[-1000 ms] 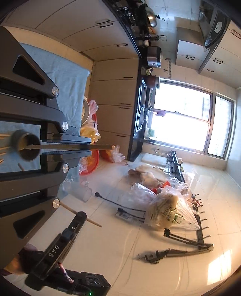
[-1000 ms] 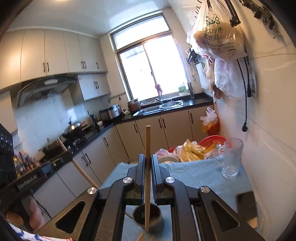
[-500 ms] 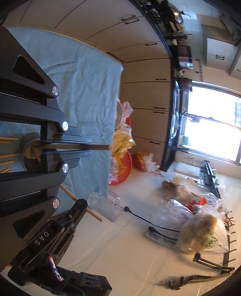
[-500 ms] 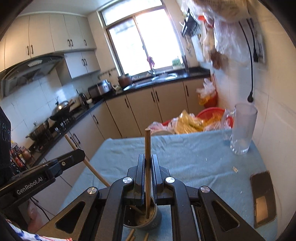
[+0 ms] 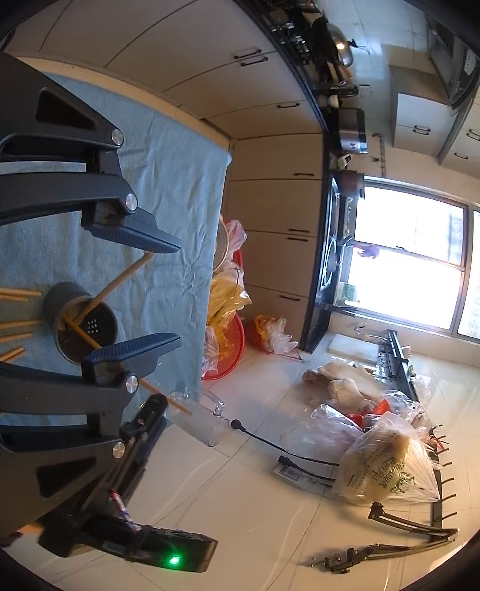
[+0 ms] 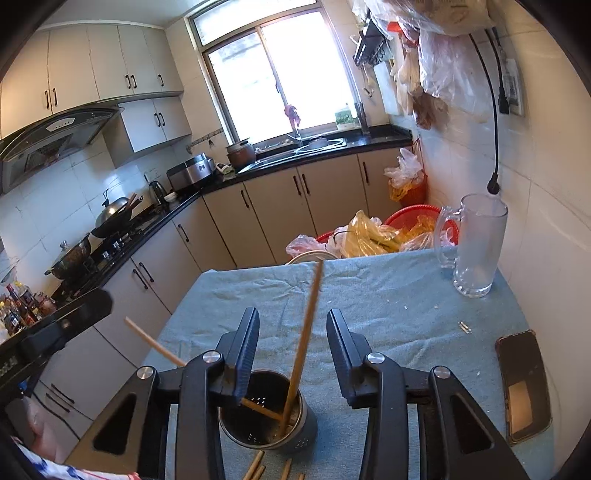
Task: Organize utensils
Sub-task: 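Open the left tool while the right tool opens, dropping chopsticks into the cup, then grasp a chopstick with the left tool while the right tool grasps another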
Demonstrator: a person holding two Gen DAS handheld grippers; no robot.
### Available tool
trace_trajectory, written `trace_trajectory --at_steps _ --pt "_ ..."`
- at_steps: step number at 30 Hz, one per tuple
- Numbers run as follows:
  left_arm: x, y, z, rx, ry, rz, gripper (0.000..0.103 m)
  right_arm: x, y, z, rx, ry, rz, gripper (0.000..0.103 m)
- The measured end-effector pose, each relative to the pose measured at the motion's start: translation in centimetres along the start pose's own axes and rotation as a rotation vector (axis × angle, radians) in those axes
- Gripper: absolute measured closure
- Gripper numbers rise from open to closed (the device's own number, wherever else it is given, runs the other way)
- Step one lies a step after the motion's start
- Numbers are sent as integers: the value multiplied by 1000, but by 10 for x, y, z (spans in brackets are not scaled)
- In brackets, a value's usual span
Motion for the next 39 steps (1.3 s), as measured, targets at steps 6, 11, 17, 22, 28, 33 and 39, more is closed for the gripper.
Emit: trace_trajectory --at_steps 6,11,17,22,28,33,39 --pt "-2 47 17 -23 20 -58 54 -10 32 -3 22 6 -48 59" --pt "13 87 32 -30 38 -79 46 -3 67 -11 50 30 -69 47" --pt "73 93 42 -36 38 9 39 60 78 -41 92 65 50 40" --pt "149 57 42 -30 0 197 39 137 70 -75 114 63 209 40" --pt "224 4 22 -8 -146 424 72 202 68 -97 104 64 327 55" --pt "252 -21 18 33 -120 492 78 220 67 -105 99 49 352 55" --pt "255 -32 13 60 -115 503 89 231 61 -110 94 31 367 55"
Point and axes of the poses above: each gripper's, at about its wrist camera, not at the fingertips, and y roughly against the way its jaws point, z to its left, x to its underside, the point moved 9 cm from there along -y, roughly the way its jaws point, and after that the axes turned 5 degrees about x, right-handed, at the moved point
